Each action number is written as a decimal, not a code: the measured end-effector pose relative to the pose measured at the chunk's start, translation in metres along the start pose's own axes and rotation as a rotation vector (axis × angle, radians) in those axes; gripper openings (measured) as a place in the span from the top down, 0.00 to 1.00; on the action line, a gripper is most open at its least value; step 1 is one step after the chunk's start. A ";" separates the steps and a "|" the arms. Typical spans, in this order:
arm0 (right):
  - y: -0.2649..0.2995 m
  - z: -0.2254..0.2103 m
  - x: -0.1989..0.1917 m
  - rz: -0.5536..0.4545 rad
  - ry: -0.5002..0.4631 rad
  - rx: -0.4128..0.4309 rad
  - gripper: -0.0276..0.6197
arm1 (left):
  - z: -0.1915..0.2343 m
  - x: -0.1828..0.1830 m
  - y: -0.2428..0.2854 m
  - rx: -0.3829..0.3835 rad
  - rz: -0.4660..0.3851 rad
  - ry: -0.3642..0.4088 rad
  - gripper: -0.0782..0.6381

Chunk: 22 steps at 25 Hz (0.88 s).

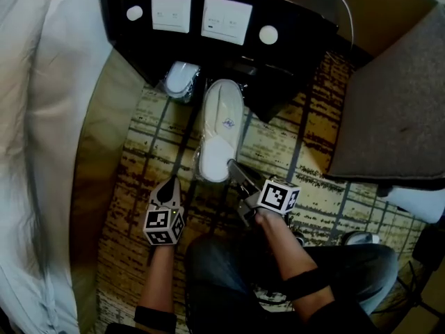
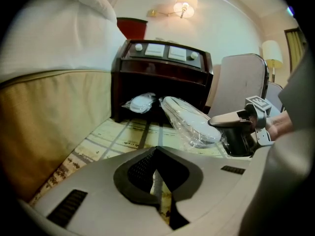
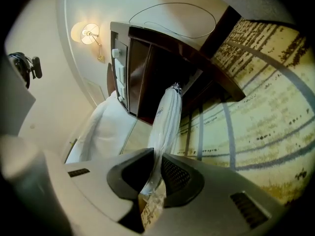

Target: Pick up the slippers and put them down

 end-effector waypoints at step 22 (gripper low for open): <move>0.066 -0.011 0.123 -0.119 -0.090 -0.115 0.85 | -0.016 0.076 0.086 -0.091 -0.072 0.118 0.89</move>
Point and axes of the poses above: the fingertips, and each gripper's own axes: y forward along the fingers, z to its left, x out of its top, the point moved 2 cm from there along -y, backward along the fingers, and after that the axes turned 7 degrees about y, right-handed, at the moved point
